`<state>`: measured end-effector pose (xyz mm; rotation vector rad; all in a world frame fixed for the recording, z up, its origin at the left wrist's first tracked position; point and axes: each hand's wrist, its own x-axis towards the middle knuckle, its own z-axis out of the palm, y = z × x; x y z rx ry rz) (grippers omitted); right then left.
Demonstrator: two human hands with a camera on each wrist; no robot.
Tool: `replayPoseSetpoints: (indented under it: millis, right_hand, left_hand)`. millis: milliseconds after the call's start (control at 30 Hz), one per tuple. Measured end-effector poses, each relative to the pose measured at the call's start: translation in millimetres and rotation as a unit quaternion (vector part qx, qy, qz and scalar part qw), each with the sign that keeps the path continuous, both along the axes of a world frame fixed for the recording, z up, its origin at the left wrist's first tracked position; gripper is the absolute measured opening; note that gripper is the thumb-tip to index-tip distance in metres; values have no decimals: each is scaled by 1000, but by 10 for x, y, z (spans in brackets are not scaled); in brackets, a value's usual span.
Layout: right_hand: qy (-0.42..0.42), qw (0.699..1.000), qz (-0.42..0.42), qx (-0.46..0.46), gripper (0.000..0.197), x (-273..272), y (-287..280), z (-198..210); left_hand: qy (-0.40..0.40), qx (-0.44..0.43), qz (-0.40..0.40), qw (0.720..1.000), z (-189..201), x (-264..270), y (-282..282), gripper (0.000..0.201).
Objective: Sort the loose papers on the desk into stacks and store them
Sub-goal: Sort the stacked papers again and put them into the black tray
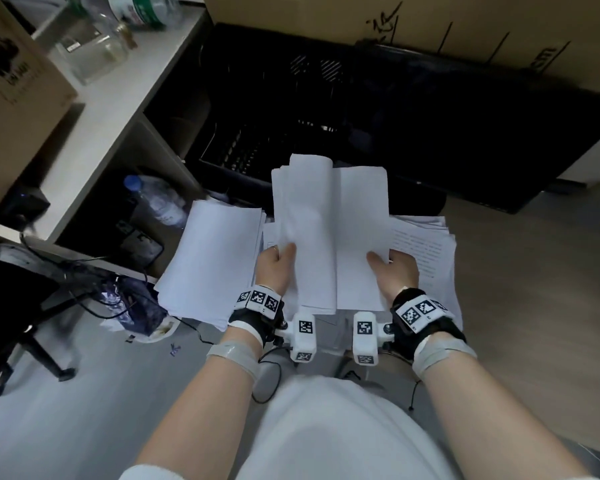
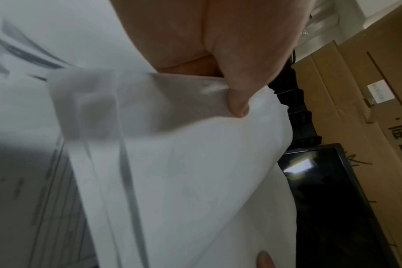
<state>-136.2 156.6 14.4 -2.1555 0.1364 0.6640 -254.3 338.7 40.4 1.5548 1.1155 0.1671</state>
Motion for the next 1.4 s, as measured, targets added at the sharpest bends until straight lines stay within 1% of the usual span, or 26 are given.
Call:
replayPoseSetpoints:
  millis: [67,133,200,267,333,433,533,633,733,767,800,867,900,933,1033,1067,1167,1200,1267,1300,1333,1367,1400]
  right_hand:
    - [11,1000,11,-6,35,-110,164,-49]
    - [16,1000,13,5,37,-242,381,-85]
    - [18,1000,25,4,41,-399,647,-109]
    - [28,999,37,-13,47,-541,916,-147]
    - [28,999,18,-24,44,-664,1160,-203]
    - [58,998,9,-27,40,-850,1514,-321]
    - [95,995,37,-17,32,-1046,1892,-526]
    - [133,989,64,-2,34,-1225,2246,-671]
    - [183,973,139,26,31,-1315,2474,-742]
    - [189,971,143,29,29,-1317,2499,-763]
    - [196,971,129,38,29,-1305,2489,-717]
    - [165,982,78,53,44,-1236,2401,-639]
    - [144,985,66,68,46,-1203,2351,-565]
    - [136,984,62,93,46,-1172,2301,-468]
    - [169,964,68,193,52,-1089,2244,-191]
    - [165,962,74,206,54,-1075,2239,-119]
    - [102,975,53,188,51,-1024,2177,-43]
    - [89,979,39,178,48,-1004,2129,-30]
    - [92,979,2,183,43,-968,2013,-52]
    - [100,976,-12,192,42,-951,1965,-74]
    - [104,974,-17,202,40,-946,1938,-52]
    - [98,972,-13,214,38,-944,1923,-37]
    - [91,970,-6,225,35,-950,1920,8]
  left_hand:
    - [20,6,13,1000,-31,-110,156,51]
    - [39,16,35,999,-38,-251,356,48]
    - [52,29,61,996,-56,-431,617,41]
    - [84,62,77,992,-89,-617,888,35]
    - [111,100,111,983,-138,-819,1174,37]
    - [105,140,153,973,-158,-1061,1564,36]
    - [85,133,155,975,-126,-1173,1783,32]
    - [92,119,144,978,-146,-1245,1895,31]
    - [106,113,122,980,-242,-1311,1993,30]
    - [112,109,114,981,-261,-1318,2023,26]
    - [111,102,104,983,-259,-1308,2036,19]
    - [99,80,84,988,-247,-1250,2032,8]
    - [89,65,81,991,-230,-1202,2012,6]
    - [82,47,80,992,-223,-1149,1982,9]
    - [73,6,71,995,-191,-927,1832,23]
    - [65,-1,68,996,-167,-850,1771,26]
    - [29,-24,53,998,-132,-661,1642,31]
    - [15,-32,43,998,-120,-612,1604,36]
    - [3,-28,18,999,-119,-558,1543,62]
    - [1,-24,6,1000,-118,-542,1521,69]
    - [-4,-23,-2,1000,-114,-524,1497,67]
    - [-6,-24,-11,1000,-127,-513,1482,58]
    - [-8,-25,-19,999,-119,-504,1465,45]
